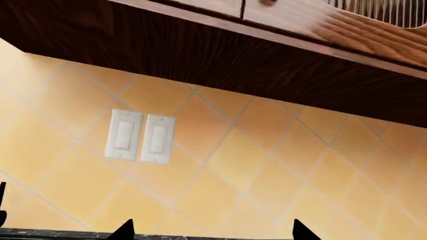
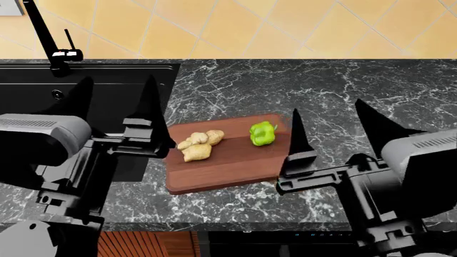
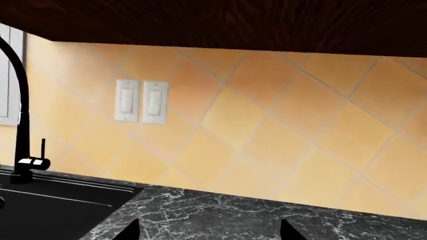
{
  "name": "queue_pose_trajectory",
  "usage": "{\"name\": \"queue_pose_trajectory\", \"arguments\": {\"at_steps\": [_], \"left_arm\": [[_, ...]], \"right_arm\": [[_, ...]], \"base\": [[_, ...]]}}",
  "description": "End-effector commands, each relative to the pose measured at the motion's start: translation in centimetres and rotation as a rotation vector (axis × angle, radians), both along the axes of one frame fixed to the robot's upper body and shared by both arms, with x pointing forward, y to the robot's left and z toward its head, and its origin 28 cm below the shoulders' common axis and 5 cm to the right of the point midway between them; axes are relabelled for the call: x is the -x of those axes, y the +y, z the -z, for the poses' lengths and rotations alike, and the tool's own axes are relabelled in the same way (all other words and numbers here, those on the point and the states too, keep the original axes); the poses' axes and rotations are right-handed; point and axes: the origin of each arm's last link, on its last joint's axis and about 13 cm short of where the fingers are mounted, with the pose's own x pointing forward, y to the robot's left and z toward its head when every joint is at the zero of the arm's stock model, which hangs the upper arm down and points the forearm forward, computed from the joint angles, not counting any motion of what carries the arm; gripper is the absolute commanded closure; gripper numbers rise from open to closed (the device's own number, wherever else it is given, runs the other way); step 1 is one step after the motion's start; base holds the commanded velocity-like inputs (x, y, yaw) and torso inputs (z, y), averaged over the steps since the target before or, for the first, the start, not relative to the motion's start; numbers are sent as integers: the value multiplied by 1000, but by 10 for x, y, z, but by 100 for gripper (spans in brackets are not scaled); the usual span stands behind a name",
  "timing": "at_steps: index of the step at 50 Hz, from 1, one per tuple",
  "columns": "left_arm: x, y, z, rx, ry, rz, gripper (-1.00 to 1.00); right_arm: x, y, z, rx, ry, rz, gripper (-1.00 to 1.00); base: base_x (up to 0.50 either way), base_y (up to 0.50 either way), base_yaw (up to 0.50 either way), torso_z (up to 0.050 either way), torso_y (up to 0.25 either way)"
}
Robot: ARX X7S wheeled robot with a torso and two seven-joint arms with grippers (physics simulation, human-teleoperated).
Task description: Pick the vegetables from the sink and place them on the cutting board.
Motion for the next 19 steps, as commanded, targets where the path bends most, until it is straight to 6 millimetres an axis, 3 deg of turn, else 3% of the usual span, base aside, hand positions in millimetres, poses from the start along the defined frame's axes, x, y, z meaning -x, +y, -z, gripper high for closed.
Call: {"name": "queue_pose_trajectory", "arguments": {"at_steps": [1,9,19], "left_arm": [[7,-3,-2,6,-57,-37,-100],[21,2,-9,40,-152,-48,-100],[36,8,-18,117,-269,-96,-100]], "right_arm": [[26,-10,5,-51,-73,15,-100],[27,-9,5,-58,-77,27,-100],[46,-18,-3,-120,-181,59,-100]], "base": [[0,0,0,0,0],[0,0,0,0,0],[0,0,0,0,0]]}}
